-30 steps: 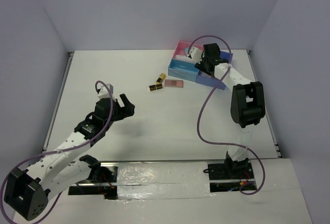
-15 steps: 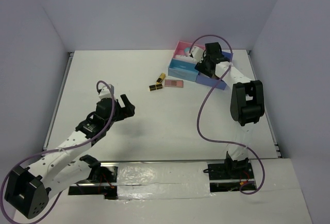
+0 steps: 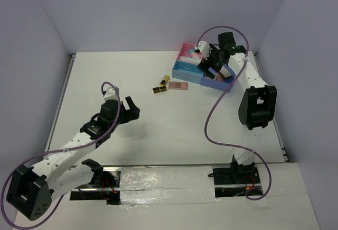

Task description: Organize the makeup

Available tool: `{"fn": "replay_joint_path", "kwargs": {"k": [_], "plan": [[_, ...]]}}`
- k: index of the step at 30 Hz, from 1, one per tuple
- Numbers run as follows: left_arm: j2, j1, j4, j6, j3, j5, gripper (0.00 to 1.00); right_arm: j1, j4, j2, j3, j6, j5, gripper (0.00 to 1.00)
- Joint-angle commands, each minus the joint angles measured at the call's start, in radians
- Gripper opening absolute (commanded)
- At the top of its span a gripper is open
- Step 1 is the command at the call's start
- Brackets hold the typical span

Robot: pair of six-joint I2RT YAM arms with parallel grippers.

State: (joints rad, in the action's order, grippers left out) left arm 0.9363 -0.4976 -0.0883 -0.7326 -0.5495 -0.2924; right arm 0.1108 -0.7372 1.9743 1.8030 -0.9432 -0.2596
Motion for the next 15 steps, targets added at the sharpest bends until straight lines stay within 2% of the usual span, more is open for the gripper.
{"fn": "replay_joint_path", "kwargs": {"k": [1,6,12,15], "plan": [[0.018,0.007,0.042,0.022,-0.023,0.018,0.99,0.01,-0.182,-0.071,0.052,-0.042,-0.282,0.96],[0.019,0.01,0.047,0.018,-0.029,0.024,0.99,0.024,-0.154,-0.127,-0.017,-0.115,-0.421,0.96],[0.01,0.011,0.047,0.01,-0.027,0.03,0.99,0.07,-0.215,-0.089,0.025,-0.19,-0.463,0.96],[0.006,0.011,0.038,0.01,-0.03,0.03,0.99,0.131,-0.228,-0.045,0.065,-0.184,-0.399,0.95]]}}
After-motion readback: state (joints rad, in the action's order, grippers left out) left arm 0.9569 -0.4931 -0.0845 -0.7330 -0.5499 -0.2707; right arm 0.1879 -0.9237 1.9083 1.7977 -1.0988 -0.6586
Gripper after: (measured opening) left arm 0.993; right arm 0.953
